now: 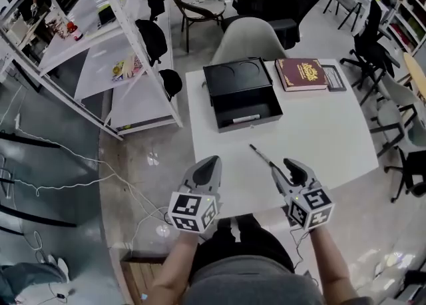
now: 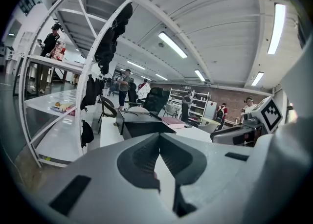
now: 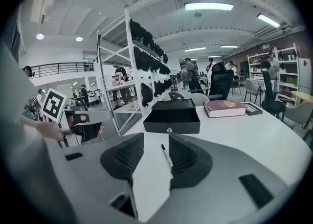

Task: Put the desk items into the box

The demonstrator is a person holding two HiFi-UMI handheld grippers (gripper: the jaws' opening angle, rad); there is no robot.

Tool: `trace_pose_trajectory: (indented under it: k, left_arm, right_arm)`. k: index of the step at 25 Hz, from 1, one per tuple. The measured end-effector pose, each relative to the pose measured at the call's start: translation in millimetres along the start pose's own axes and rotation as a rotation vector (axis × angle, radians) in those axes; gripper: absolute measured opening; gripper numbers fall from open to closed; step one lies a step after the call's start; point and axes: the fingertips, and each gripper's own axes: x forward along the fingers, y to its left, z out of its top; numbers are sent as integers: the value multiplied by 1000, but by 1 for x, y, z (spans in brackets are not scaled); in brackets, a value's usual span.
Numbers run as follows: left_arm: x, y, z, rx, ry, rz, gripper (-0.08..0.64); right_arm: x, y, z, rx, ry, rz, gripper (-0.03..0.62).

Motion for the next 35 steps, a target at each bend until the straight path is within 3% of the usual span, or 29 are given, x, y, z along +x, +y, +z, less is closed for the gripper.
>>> trace_pose_trajectory:
  k: [17,35]
  left_arm:
    - [8,18,-10,-69,-1,168,6]
    - [-1,28,-20,-112,-2,268,6]
  right_arm:
    - [57,-18,-43,-121,272,185,169]
    - [85,-26,-84,-213,491,248,133]
